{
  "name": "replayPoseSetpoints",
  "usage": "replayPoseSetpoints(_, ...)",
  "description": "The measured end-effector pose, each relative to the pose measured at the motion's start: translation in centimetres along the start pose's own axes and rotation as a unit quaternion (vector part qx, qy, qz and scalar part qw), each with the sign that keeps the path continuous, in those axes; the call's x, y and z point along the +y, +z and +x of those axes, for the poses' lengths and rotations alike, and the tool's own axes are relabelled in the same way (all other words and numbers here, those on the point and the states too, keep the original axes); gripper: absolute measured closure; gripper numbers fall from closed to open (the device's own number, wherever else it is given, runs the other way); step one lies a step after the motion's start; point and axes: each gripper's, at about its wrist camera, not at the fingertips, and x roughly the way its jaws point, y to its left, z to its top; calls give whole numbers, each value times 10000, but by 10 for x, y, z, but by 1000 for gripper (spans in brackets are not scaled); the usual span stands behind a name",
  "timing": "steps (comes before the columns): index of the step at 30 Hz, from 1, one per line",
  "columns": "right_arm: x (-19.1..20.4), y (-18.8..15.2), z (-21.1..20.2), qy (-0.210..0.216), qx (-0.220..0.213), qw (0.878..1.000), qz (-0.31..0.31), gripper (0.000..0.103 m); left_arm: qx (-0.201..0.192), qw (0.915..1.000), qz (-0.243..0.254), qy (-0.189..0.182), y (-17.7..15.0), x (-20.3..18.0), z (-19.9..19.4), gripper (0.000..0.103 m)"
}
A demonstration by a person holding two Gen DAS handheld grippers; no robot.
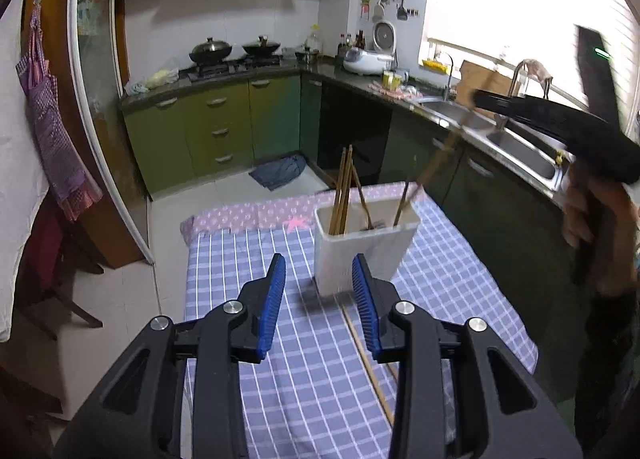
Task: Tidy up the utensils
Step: 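Lower the left tool onto a remaining wooden chopstick and close on it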
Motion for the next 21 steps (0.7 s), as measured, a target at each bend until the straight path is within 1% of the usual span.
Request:
replayPoseSetpoints(2, 2, -10, 26, -213, 274, 9994, -92, 96, 182, 9998, -50, -59, -9, 5, 4, 70)
replayPoseSetpoints(5, 2, -27, 56, -308, 661, 9973, -82, 96, 401, 9991, -78, -88, -18, 8, 13, 70)
replayPoseSetpoints(7, 2, -36, 68, -362, 820, 9959, -141, 95, 486, 9988, -65, -67, -22, 6, 20, 70)
replayPoseSetpoints(9, 2, -41, 73, -309, 956, 9947, -195, 95, 567, 9984, -54, -47, -23, 3, 27, 70)
replayPoseSetpoints(12, 2, -41, 54, -257, 790, 9963, -223, 92, 732, 9973, 0, -42, -30, -6, 39, 69)
replayPoseSetpoints(14, 2, -42, 31, -158, 639, 9975, -246, 91, 900, 9959, 27, -53, -33, -12, 52, 69)
replayPoseSetpoints(15, 2, -44, 16, -100, 572, 9979, -286, 89, 995, 9950, 29, -70, -35, -16, 58, 68)
replayPoseSetpoints(16, 2, -48, 4, -62, 531, 9980, -324, 84, 1067, 9942, 26, -86, -38, -18, 63, 67)
replayPoseSetpoints(17, 1, -52, -7, -43, 507, 9981, -359, 81, 1201, 9927, 20, -99, -42, -21, 73, 65)
replayPoseSetpoints(18, -1, -63, -18, -58, 554, 9976, -407, 79, 1327, 9911, 14, -116, -46, -25, 82, 65)
replayPoseSetpoints(19, -4, -70, -22, -51, 617, 9972, -421, 79, 1452, 9893, -3, -138, -49, -28, 90, 65)
replayPoseSetpoints(21, -12, -96, -28, -42, 872, 9954, -386, 79, 1726, 9848, -44, -181, -57, -34, 110, 65)
